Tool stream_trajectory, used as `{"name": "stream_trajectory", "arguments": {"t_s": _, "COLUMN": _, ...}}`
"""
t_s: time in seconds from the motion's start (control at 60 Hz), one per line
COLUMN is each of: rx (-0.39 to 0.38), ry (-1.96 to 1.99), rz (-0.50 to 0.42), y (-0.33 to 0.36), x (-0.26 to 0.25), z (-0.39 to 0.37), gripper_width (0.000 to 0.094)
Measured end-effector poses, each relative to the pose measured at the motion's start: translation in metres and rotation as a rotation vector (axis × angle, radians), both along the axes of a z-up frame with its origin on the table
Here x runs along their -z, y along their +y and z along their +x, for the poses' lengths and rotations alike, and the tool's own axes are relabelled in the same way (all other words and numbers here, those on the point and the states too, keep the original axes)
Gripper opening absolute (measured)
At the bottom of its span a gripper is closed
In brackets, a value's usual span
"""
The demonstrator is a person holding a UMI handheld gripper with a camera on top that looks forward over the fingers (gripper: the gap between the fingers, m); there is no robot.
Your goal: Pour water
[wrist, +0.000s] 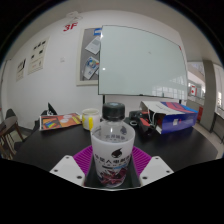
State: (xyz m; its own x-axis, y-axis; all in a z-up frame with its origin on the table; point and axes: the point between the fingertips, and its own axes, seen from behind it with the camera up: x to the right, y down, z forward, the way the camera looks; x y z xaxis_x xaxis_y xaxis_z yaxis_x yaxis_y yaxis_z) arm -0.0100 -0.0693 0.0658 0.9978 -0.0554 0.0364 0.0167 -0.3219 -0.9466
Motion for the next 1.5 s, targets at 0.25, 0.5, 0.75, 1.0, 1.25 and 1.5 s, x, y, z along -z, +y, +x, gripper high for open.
{"name": "stream_trajectory", "arguments": {"t_s": 0.25, "rx": -0.027, "ry": -0.046, "rz": 0.036, "y": 0.009, "x": -0.002, "z": 0.003, "gripper_width": 0.0383}}
{"name": "stream_trajectory", "arguments": {"t_s": 0.5, "rx": 0.105, "ry": -0.218, "rz": 0.023, "y": 0.023, "x": -0.055, "z": 0.073, "gripper_width": 0.038}}
{"name": "stream_trajectory", "arguments": {"t_s": 0.75, "rx": 0.225, "ry": -0.691, "rz": 0.1, "y": 0.11, "x": -0.193, "z": 0.155, "gripper_width": 0.0381}}
{"name": "stream_trajectory", "arguments": {"t_s": 1.0, "rx": -0.006, "ry": -1.451, "rz": 0.21, "y": 0.247, "x": -0.255, "z": 0.082, "gripper_width": 0.0378}}
{"name": "stream_trajectory", "arguments": {"t_s": 1.25, "rx": -0.402, "ry": -2.091, "rz": 0.264, "y": 0.313, "x": -0.164, "z": -0.018, "gripper_width": 0.038}}
{"name": "stream_trajectory", "arguments": {"t_s": 1.5, "rx": -0.534, "ry": -2.23, "rz": 0.23, "y": 0.323, "x": -0.104, "z": -0.029, "gripper_width": 0.038}}
